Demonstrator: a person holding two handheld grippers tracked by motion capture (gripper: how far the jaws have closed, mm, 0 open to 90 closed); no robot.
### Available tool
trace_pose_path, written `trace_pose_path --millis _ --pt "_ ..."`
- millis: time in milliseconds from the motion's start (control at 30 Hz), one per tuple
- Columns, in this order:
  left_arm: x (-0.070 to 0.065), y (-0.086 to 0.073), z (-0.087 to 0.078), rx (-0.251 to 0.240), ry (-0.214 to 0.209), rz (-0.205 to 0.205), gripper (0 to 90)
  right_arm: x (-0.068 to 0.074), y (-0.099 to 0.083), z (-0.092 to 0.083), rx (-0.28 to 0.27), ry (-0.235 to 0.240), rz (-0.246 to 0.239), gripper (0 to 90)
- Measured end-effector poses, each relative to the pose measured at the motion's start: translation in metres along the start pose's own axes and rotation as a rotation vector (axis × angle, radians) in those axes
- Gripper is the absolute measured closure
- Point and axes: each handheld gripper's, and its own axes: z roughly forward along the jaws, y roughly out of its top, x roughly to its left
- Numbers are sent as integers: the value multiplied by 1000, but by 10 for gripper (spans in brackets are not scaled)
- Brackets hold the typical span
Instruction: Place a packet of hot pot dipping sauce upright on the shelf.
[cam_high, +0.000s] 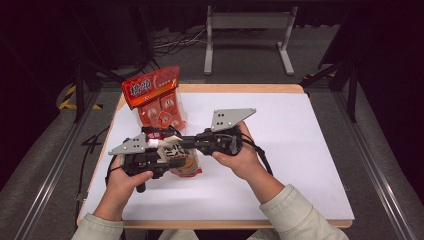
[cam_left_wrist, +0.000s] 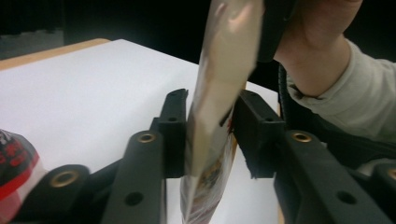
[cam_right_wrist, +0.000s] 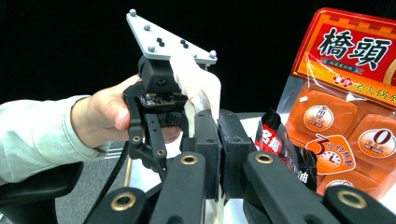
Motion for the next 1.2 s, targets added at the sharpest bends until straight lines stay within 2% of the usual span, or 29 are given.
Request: trace_pose_path --millis 100,333,500,633,767,933,1033,1100,1200 --pt "-1 0 0 9 -8 -10 732 0 -1 0 -1 1 2 878" --pt "-2 3 -2 35 -9 5 808 0 -3 0 -8 3 8 865" --pt "-5 6 -4 84 22 39 825 0 -4 -1 0 -8 1 825" --pt "-5 7 -4 103 26 42 834 -1 -5 -5 -15 -18 7 768" --pt "-5 10 -8 108 50 48 839 -2 -6 -13 -29 -32 19 725" --pt "-4 11 -14 111 74 43 843 -8 -12 -28 -42 -73 43 674" --pt "-5 13 -17 109 84 44 843 -13 -19 -42 -46 -115 66 637" --pt "-5 13 -19 106 92 44 844 -14 -21 -46 -45 -127 75 634" --pt "-5 15 -22 106 105 51 844 -16 -27 -59 -28 -171 85 621"
